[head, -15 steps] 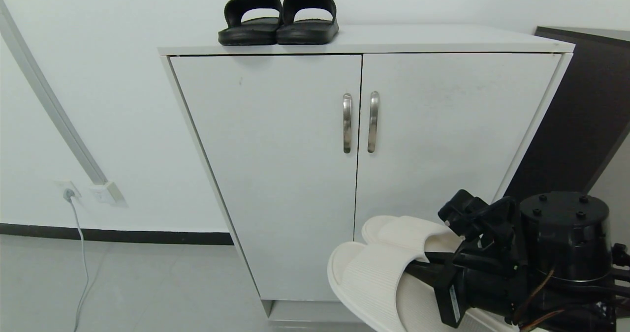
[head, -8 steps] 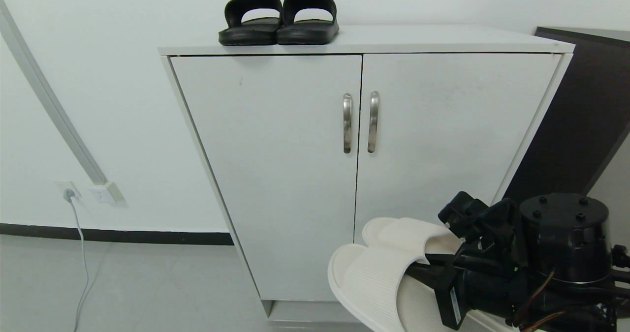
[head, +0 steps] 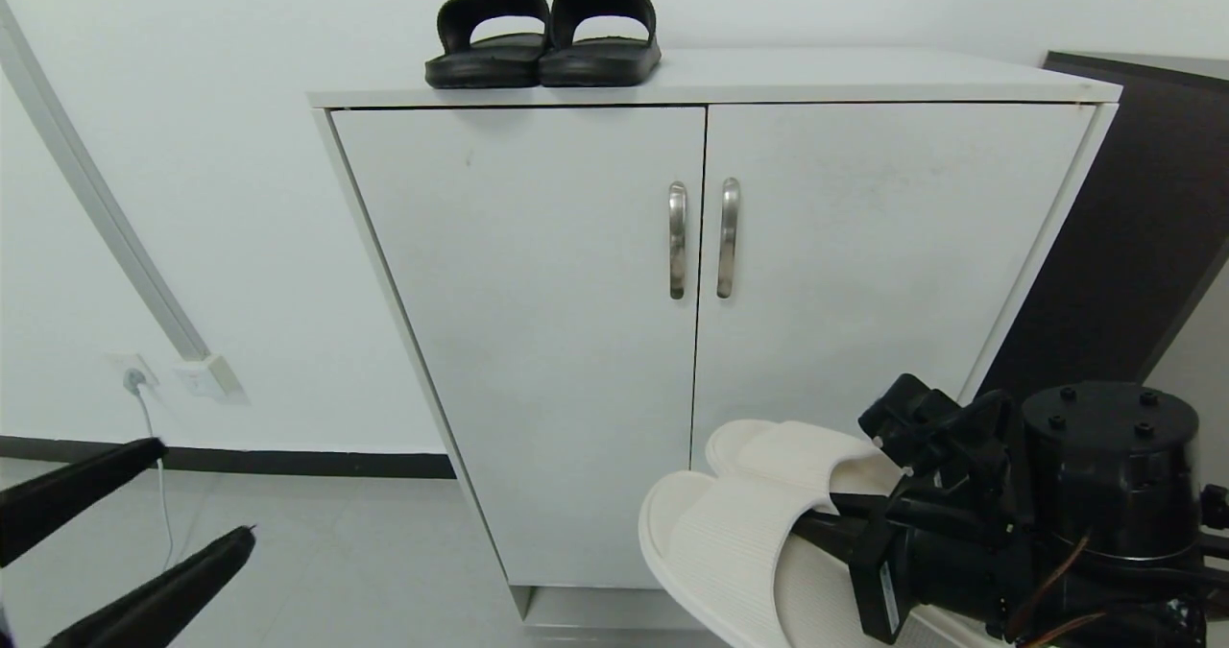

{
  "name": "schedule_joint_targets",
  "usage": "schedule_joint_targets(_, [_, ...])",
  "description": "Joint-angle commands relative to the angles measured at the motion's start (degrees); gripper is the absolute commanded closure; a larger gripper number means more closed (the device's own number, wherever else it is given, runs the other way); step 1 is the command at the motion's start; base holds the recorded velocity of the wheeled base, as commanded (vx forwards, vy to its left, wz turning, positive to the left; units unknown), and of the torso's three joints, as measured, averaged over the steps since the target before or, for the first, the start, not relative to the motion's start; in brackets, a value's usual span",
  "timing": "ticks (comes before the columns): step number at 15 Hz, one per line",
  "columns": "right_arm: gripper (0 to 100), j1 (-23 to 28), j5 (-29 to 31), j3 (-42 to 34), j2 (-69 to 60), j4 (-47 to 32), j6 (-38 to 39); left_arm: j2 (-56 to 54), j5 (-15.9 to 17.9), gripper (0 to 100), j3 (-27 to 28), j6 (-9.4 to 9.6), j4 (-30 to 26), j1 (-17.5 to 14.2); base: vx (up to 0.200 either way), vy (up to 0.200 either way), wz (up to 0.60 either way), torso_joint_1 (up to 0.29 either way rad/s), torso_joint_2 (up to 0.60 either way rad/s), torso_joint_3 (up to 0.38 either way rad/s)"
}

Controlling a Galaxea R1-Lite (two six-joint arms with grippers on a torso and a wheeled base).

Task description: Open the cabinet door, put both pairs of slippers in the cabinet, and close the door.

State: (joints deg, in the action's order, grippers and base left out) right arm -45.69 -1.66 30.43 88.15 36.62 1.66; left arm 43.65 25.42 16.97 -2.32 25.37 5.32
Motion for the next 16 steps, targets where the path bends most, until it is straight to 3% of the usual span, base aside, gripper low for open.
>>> schedule_joint_targets(1, [100, 0.08, -0.01, -0.37, 0.18, 0.03, -0.87, 13.39, 1.57, 0, 6.15, -0.14, 2.67, 7.87, 0.0, 0.0, 0.0, 0.0, 0.0, 0.0])
schedule_joint_targets(3, [100, 0.08, -0.01, -0.37, 0.09, 0.03, -0.95, 18.75, 1.48, 0, 10.28, -0.5, 3.2, 13.93, 0.0, 0.0, 0.0, 0.0, 0.0, 0.0])
schedule_joint_targets(4, [100, -0.01, -0.01, -0.98, 0.18, 0.12, -0.95, 21.56, 1.39, 0, 12.91, -1.73, 3.28, 17.27, 0.0, 0.0, 0.0, 0.0, 0.0, 0.0])
schedule_joint_targets(7, [100, -0.01, -0.1, -2.04, 0.18, 0.12, -1.04, 28.06, 1.21, 0, 21.61, -8.32, 3.72, 24.48, 0.0, 0.0, 0.0, 0.0, 0.0, 0.0])
schedule_joint_targets(8, [100, 0.08, -0.1, -2.04, 0.27, 0.03, -1.04, 30.61, 1.3, 0, 24.69, -9.37, 3.99, 25.89, 0.0, 0.0, 0.0, 0.0, 0.0, 0.0])
schedule_joint_targets(10, [100, -0.01, -0.19, -2.04, 0.27, 0.03, -1.04, 35.01, 1.48, 0, 29.88, -9.55, 3.99, 28.43, 0.0, 0.0, 0.0, 0.0, 0.0, 0.0])
schedule_joint_targets(12, [100, -0.01, -0.19, -2.04, 0.18, 0.12, -1.04, 38.7, 1.92, 0, 35.24, -12.45, 3.99, 30.9, 0.0, 0.0, 0.0, 0.0, 0.0, 0.0])
schedule_joint_targets(14, [100, -0.01, -0.19, -2.04, 0.27, 0.03, -1.04, 43.36, 2.0, 0, 40.25, -13.94, 3.99, 31.6, 0.0, 0.0, 0.0, 0.0, 0.0, 0.0])
schedule_joint_targets(16, [100, 0.08, -0.1, -2.04, 0.36, 0.03, -1.04, 48.72, 2.88, 0, 45.08, -13.94, 3.99, 31.69, 0.0, 0.0, 0.0, 0.0, 0.0, 0.0])
